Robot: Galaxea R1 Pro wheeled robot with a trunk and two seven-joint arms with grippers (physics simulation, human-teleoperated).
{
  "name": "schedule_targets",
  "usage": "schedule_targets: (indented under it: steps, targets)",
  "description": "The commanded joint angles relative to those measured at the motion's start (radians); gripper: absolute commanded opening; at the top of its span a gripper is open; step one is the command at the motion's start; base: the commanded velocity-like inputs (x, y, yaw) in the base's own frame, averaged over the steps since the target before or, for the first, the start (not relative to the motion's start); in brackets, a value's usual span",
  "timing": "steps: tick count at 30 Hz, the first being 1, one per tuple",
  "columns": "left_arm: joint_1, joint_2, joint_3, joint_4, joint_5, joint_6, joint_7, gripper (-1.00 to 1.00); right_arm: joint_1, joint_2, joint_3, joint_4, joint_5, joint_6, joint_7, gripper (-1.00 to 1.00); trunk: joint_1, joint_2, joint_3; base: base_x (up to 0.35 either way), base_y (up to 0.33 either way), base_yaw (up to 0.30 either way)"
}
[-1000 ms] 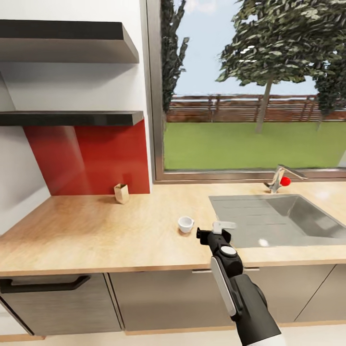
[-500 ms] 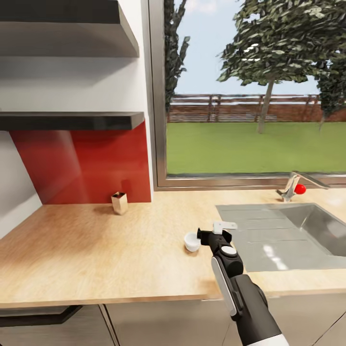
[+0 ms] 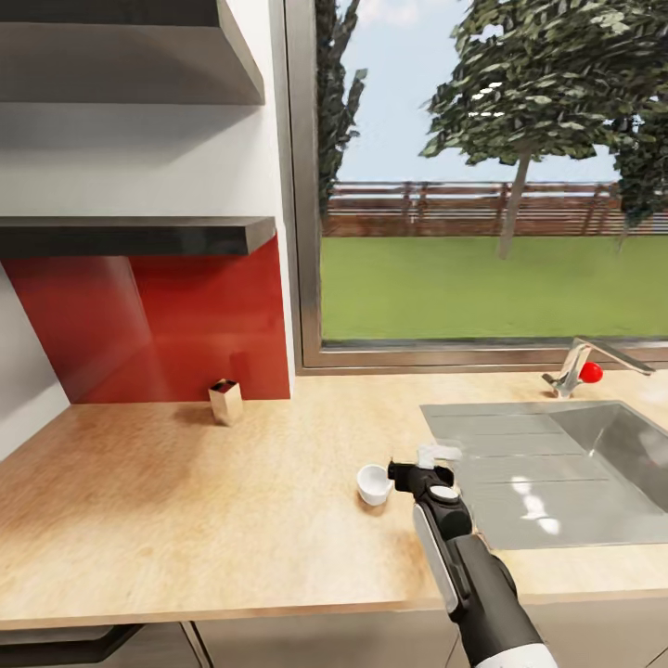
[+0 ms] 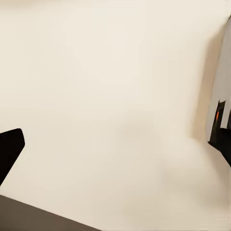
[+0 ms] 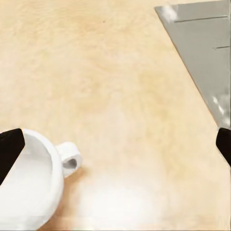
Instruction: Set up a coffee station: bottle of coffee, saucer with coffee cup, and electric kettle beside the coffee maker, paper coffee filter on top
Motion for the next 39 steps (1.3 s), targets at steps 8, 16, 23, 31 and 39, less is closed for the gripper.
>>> schedule_targets:
  steps: [8, 16, 23, 31, 39]
  targets:
    - [0.000, -0.002, -0.007, -0.001, 0.007, -0.004, 0.002, 1.00, -0.001, 0.001, 0.000, 0.055, -0.009, 0.002, -0.007, 1.00, 0.001, -0.002, -0.002, 0.000, 0.000, 0.000]
    - [0.000, -0.001, -0.006, -0.001, 0.010, -0.003, 0.002, 1.00, -0.001, 0.001, 0.000, 0.060, -0.009, 0.001, -0.007, 1.00, 0.001, -0.002, -0.002, 0.000, 0.076, 0.000]
    - [0.000, -0.001, -0.005, -0.001, 0.010, -0.003, 0.001, 1.00, -0.001, 0.001, -0.001, 0.111, -0.009, 0.000, -0.006, 1.00, 0.001, -0.002, -0.002, 0.000, 0.054, 0.000]
    - [0.000, -0.002, -0.006, -0.001, 0.010, -0.003, 0.002, 1.00, -0.001, 0.001, -0.003, 0.119, -0.009, -0.002, -0.006, 1.00, 0.001, -0.002, -0.002, 0.001, 0.001, 0.000]
    - [0.000, -0.002, -0.005, -0.001, 0.010, -0.003, 0.002, 1.00, -0.001, 0.001, -0.002, 0.120, -0.008, -0.002, -0.006, 1.00, 0.001, -0.002, -0.002, 0.141, 0.095, 0.000]
